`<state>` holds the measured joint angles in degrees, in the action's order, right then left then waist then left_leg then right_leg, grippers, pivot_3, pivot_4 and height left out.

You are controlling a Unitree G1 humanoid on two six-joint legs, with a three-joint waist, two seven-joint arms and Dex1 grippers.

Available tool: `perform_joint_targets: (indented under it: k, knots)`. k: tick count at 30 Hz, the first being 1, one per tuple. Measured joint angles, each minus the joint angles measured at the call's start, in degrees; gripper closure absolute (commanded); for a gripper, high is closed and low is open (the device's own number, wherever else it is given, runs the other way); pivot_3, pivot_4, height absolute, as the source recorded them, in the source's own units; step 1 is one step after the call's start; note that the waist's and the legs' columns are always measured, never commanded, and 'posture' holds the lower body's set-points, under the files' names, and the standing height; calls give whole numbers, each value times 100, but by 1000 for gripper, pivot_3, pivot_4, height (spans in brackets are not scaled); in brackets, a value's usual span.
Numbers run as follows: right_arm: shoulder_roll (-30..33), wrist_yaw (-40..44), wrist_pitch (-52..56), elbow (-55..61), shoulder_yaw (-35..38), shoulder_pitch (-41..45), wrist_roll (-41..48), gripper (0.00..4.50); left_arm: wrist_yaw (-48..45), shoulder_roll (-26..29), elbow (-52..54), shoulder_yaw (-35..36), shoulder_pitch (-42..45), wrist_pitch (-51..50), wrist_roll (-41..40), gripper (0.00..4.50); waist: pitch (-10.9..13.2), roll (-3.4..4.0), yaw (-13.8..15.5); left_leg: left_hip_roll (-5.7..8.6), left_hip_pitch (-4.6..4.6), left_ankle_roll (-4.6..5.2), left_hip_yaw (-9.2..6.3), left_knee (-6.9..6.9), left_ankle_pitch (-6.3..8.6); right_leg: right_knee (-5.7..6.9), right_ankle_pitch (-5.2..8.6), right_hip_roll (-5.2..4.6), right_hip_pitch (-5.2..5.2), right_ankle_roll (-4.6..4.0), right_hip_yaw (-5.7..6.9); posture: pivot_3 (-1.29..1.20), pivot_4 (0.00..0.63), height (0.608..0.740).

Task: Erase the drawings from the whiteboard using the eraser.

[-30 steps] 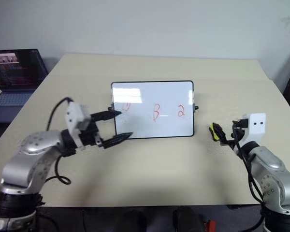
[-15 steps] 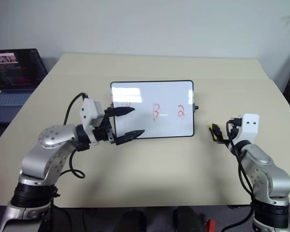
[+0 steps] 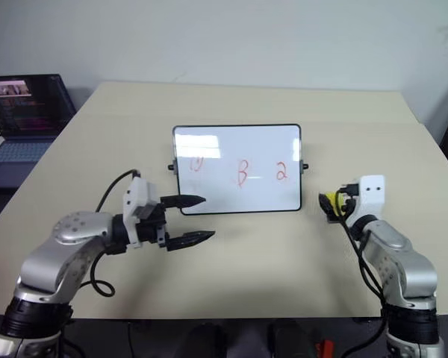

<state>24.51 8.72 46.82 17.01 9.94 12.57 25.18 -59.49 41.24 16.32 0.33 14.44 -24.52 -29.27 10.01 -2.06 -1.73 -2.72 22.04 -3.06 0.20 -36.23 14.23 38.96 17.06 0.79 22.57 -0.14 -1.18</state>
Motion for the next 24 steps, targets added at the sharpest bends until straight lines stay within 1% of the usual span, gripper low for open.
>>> perform_joint_targets:
  k: [7, 13, 23, 24]
  knots:
    - [58, 153, -152, -645, -52, 399, -365, 28, -115, 22, 303, -12, -6, -1, 14, 0, 0, 0, -5, 1, 9, 0, 1, 0, 0, 1, 0, 1, 10, 0, 0, 0, 150, 740]
    - [49, 281, -270, -1094, -44, 586, -441, 28, -98, 15, 358, -21, -17, -8, 30, 0, 0, 0, -6, 0, 9, 0, 1, 0, 0, 2, 0, 2, 11, -1, -2, 0, 150, 740]
    - [29, 419, -403, -1483, -1, 750, -504, 28, -107, 16, 360, -65, -138, 3, 50, 0, 0, 0, -6, 0, 9, 0, 1, 0, 0, 2, -1, 2, 11, -2, -1, 0, 150, 740]
    - [29, 444, -408, -1514, -1, 757, -516, 193, -107, 16, 360, -65, -166, 5, 53, 0, 0, 0, -6, 0, 10, 0, 1, 0, 0, 2, -1, 2, 11, -2, -1, 0, 150, 740]
